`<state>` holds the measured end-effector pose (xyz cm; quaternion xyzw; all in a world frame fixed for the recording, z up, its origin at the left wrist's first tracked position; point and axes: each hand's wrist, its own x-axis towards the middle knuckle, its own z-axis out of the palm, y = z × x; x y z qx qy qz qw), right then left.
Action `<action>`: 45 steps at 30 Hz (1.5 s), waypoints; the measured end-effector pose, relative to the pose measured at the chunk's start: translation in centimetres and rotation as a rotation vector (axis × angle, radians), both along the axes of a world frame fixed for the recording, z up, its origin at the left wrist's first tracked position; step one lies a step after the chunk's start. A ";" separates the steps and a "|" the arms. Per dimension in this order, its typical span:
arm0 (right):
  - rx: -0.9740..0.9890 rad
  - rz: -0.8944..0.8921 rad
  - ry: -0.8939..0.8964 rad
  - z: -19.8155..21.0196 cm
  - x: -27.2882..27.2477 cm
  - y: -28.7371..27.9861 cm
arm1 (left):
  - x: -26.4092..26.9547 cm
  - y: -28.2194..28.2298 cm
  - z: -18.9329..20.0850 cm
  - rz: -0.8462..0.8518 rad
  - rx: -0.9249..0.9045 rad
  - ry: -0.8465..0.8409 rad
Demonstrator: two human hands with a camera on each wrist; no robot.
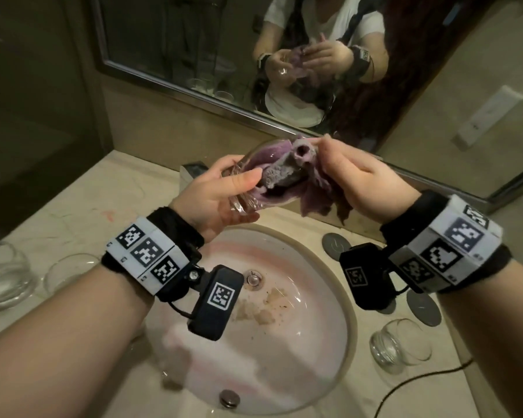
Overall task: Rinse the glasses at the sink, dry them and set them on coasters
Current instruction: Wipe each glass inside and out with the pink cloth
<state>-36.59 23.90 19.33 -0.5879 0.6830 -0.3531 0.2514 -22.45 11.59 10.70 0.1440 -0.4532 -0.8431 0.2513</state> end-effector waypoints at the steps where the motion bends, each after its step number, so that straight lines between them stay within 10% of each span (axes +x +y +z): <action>1: 0.031 0.056 -0.003 -0.1 -0.3 0.2 | 0.1 0.0 0.0 -0.004 0.016 0.001; 6: 0.166 0.291 0.323 -0.8 -1.3 0.2 | 0.2 -0.1 0.2 -0.083 0.038 0.031; 18: 0.011 0.350 0.491 -1.9 -0.7 0.3 | 0.0 0.9 0.4 -0.110 -0.047 0.015; 30: 0.035 -0.095 -0.425 -3.7 2.2 1.4 | -0.2 -0.7 0.9 -0.032 -0.768 -0.148; 34: -0.051 -0.131 -0.294 -3.0 2.1 1.3 | -0.7 -0.2 1.5 -0.032 -0.666 -0.167; 38: -0.142 -0.050 0.372 -2.7 1.0 1.6 | -1.2 0.4 2.0 -0.247 -0.282 -0.307; 45: -0.074 -0.064 0.329 -3.3 1.8 1.7 | -2.0 1.5 -0.2 0.009 -0.328 -0.323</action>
